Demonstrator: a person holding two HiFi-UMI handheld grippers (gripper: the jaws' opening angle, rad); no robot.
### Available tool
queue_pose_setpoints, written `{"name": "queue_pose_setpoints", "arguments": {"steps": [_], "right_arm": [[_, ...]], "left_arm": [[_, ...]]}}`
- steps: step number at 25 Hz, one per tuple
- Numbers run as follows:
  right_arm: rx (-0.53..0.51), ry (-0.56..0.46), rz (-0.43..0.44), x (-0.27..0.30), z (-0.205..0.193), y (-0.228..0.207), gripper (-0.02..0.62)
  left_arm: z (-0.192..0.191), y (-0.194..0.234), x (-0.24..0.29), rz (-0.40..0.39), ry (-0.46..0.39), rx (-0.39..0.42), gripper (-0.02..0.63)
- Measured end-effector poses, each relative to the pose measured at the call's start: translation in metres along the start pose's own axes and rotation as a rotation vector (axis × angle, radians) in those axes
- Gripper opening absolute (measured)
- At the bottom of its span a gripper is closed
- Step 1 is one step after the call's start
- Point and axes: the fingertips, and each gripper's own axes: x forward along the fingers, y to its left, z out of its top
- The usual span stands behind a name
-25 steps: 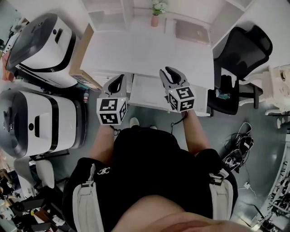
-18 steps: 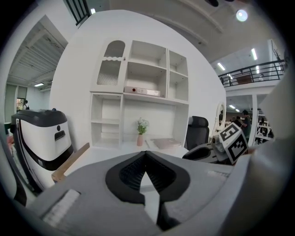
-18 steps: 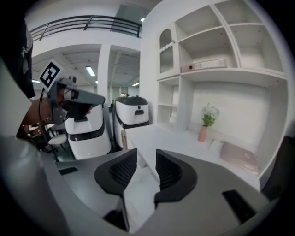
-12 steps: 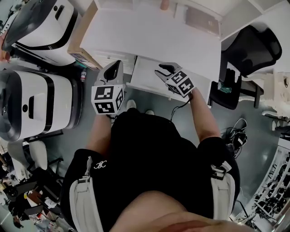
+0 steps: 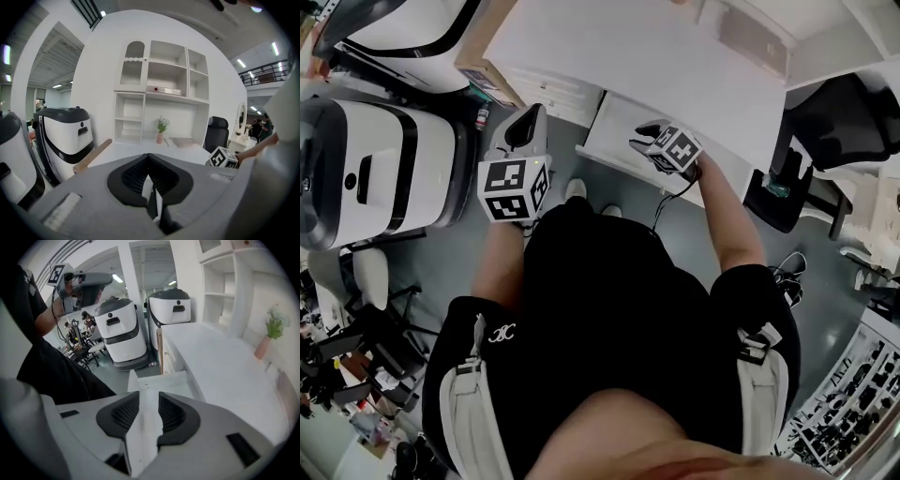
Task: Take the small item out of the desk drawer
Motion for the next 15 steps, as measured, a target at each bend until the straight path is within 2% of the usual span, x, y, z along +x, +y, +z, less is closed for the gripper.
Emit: {"name": "queue_pose_setpoints", "arguments": {"steps": [4,11,15], "right_arm": [[0.001,0.119,0.086,0.03,-0.023,0.001,0.112],[-0.002,0.217,0.164,0.068,-0.045,0.002,0.112],[-0.027,0.326,0.227,0.086,-0.067,0.006,0.112]], "left_arm": [[-0.007,0.017,-0.003,0.035,0.016,-0.019,0.013],[-0.025,0.04,-0.003,0.086,0.06,-0.049,0.013],[-0.031,0.05,0.0,0.104,0.079,-0.058,0.013]]}}
